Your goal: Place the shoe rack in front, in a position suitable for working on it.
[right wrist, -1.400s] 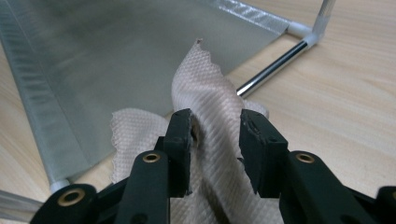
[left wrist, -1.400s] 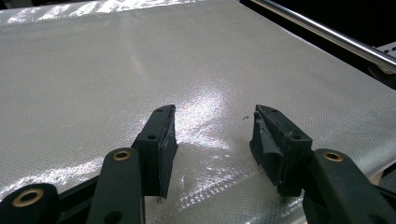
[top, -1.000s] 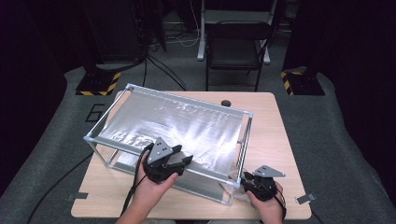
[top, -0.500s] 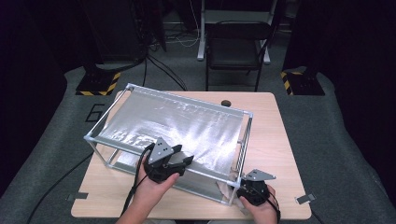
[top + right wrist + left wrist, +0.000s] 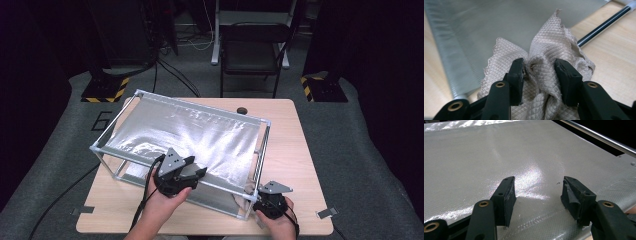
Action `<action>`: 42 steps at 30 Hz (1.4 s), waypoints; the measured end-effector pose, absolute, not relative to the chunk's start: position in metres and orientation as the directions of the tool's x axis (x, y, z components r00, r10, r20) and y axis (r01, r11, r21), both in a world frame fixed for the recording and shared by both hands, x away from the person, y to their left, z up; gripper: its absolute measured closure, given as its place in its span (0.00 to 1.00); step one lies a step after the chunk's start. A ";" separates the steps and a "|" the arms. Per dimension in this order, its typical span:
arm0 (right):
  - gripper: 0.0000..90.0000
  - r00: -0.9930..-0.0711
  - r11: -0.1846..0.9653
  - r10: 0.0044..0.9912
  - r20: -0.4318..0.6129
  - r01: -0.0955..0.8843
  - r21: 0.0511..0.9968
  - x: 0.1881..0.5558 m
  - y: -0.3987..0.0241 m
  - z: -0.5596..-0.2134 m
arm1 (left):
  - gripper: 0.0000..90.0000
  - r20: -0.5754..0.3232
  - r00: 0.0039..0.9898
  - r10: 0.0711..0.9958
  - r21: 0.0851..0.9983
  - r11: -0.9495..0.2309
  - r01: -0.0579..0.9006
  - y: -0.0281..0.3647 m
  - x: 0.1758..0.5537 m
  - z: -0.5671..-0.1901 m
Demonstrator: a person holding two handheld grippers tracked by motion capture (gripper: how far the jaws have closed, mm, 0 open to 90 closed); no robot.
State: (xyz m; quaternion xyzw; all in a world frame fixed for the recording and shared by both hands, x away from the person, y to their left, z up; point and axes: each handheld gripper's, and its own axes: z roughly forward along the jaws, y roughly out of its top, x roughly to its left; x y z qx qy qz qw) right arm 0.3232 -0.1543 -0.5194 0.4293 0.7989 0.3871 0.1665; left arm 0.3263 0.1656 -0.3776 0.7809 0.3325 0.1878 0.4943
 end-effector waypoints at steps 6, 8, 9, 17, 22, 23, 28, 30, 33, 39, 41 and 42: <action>0.66 -0.560 0.338 0.827 0.044 0.558 0.758 0.337 -0.155 -0.519 | 0.49 -0.036 0.709 0.705 0.897 -0.290 0.333 0.166 0.326 -0.378; 0.66 -0.532 0.319 0.845 0.047 0.573 0.755 0.344 -0.154 -0.519 | 0.49 -0.040 0.706 0.707 0.897 -0.286 0.337 0.165 0.326 -0.378; 0.66 -0.530 0.316 0.846 0.051 0.577 0.753 0.347 -0.155 -0.519 | 0.49 -0.040 0.706 0.707 0.897 -0.286 0.337 0.165 0.326 -0.378; 0.66 -0.503 0.313 0.864 0.030 0.583 0.750 0.358 -0.154 -0.519 | 0.49 -0.039 0.699 0.714 0.903 -0.274 0.331 0.165 0.325 -0.379; 0.66 -0.507 0.322 0.862 0.017 0.572 0.754 0.349 -0.152 -0.520 | 0.49 -0.044 0.699 0.714 0.905 -0.268 0.331 0.164 0.324 -0.379; 0.66 -0.506 0.315 0.862 0.028 0.579 0.752 0.345 -0.151 -0.520 | 0.49 -0.046 0.699 0.714 0.905 -0.267 0.332 0.164 0.324 -0.379; 0.66 -0.545 0.339 0.838 0.035 0.569 0.749 0.326 -0.149 -0.519 | 0.49 -0.043 0.700 0.713 0.900 -0.276 0.337 0.163 0.324 -0.378; 0.66 -0.547 0.345 0.836 0.031 0.569 0.746 0.325 -0.150 -0.519 | 0.49 -0.044 0.700 0.713 0.899 -0.277 0.339 0.163 0.323 -0.378; 0.66 -0.541 0.330 0.840 0.049 0.579 0.746 0.328 -0.151 -0.518 | 0.49 -0.046 0.701 0.711 0.898 -0.279 0.341 0.163 0.323 -0.378; 0.66 -0.542 0.333 0.839 0.050 0.584 0.740 0.342 -0.156 -0.517 | 0.49 -0.047 0.701 0.711 0.898 -0.277 0.342 0.163 0.323 -0.378; 0.67 -0.542 0.336 0.840 0.044 0.581 0.741 0.348 -0.157 -0.517 | 0.49 -0.048 0.701 0.712 0.898 -0.277 0.343 0.163 0.323 -0.378; 0.67 -0.516 0.315 0.855 0.047 0.590 0.744 0.353 -0.157 -0.518 | 0.49 -0.049 0.700 0.712 0.898 -0.275 0.342 0.163 0.323 -0.378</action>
